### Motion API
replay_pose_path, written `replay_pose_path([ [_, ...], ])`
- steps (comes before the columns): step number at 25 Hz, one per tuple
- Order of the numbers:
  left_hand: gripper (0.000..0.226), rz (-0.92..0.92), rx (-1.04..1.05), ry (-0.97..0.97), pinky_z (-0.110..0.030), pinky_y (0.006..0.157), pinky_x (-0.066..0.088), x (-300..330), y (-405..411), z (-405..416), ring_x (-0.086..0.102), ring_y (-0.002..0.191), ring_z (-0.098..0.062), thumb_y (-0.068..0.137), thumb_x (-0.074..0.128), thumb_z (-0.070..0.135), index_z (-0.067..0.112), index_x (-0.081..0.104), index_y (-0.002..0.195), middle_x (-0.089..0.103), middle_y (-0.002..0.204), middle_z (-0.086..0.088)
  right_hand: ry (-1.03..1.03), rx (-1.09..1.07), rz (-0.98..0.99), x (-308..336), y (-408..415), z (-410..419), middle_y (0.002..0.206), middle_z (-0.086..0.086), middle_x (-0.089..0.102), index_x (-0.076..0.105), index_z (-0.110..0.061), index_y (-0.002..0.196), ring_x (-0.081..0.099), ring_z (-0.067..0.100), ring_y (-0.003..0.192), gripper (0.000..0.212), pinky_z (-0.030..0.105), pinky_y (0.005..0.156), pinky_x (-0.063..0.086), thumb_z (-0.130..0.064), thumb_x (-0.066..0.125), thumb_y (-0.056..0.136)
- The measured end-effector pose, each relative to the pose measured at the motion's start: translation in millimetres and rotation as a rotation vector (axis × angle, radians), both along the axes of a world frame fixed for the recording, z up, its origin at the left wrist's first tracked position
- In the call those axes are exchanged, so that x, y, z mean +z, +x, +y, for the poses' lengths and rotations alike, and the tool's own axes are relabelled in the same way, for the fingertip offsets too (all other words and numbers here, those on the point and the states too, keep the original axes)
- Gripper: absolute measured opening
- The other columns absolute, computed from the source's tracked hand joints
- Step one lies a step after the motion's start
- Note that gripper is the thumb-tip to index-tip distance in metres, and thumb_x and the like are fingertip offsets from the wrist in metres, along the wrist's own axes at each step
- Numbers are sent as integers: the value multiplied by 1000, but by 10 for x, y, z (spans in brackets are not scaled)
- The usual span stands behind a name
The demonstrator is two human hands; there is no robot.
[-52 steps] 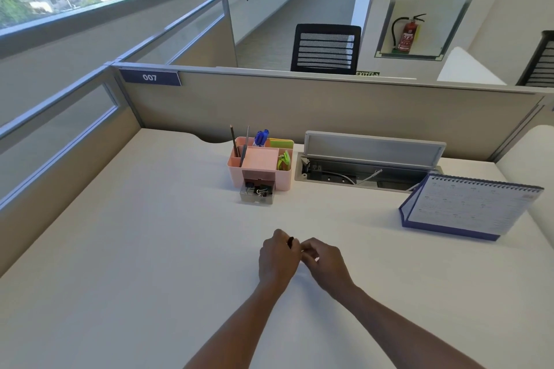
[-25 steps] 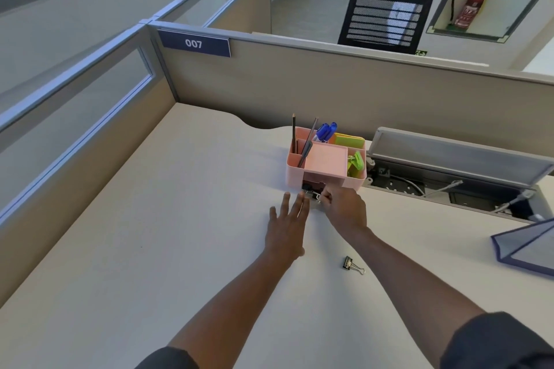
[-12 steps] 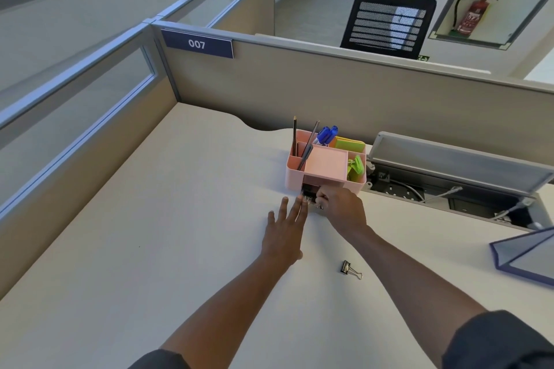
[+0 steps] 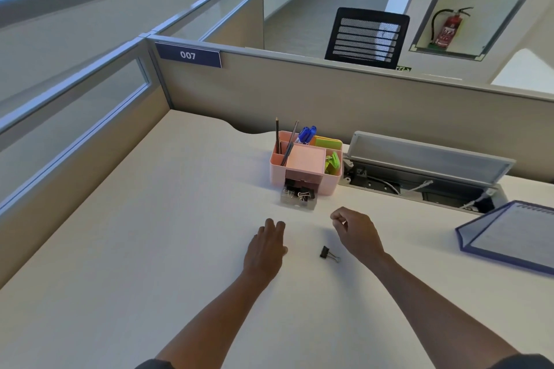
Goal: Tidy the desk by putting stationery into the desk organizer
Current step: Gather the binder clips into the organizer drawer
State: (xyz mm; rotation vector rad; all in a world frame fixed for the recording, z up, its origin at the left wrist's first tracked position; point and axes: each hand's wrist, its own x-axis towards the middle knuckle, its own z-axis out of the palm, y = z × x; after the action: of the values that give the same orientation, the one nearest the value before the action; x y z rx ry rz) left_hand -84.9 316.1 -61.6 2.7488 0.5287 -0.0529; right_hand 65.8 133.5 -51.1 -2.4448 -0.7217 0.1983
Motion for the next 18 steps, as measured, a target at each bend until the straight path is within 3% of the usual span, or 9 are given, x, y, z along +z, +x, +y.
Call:
replay_pose_path([
  [5,28,-13,19,-161,-36,70,44,-29,-274,-348,56,92,-25,92,57,28,19,40,111,51,105,-1,7,-12,113,-122,-285,-446,85,-18,64,65,-28,98,62,1,72,12,24,66,47,-19,58,91],
  [10,27,-2,7,-164,-38,72,48,-71,-382,-617,62,89,-29,93,54,31,19,35,107,62,105,-3,-1,2,188,-206,-473,-806,86,-15,66,63,-30,95,61,-1,73,14,20,67,46,-17,59,90],
  [14,43,-9,0,-190,-38,78,48,-13,-346,-689,62,97,-32,92,55,28,24,32,128,60,121,-4,20,25,208,-265,-637,-990,85,-13,66,66,-28,92,60,3,71,18,20,69,46,-12,60,86],
  [18,59,41,-14,-168,-39,83,47,35,-158,-719,61,102,-32,93,54,29,32,24,143,55,124,-4,-16,40,216,-316,-693,-1101,79,-10,63,61,-33,85,56,5,70,23,18,64,41,-10,61,81],
])
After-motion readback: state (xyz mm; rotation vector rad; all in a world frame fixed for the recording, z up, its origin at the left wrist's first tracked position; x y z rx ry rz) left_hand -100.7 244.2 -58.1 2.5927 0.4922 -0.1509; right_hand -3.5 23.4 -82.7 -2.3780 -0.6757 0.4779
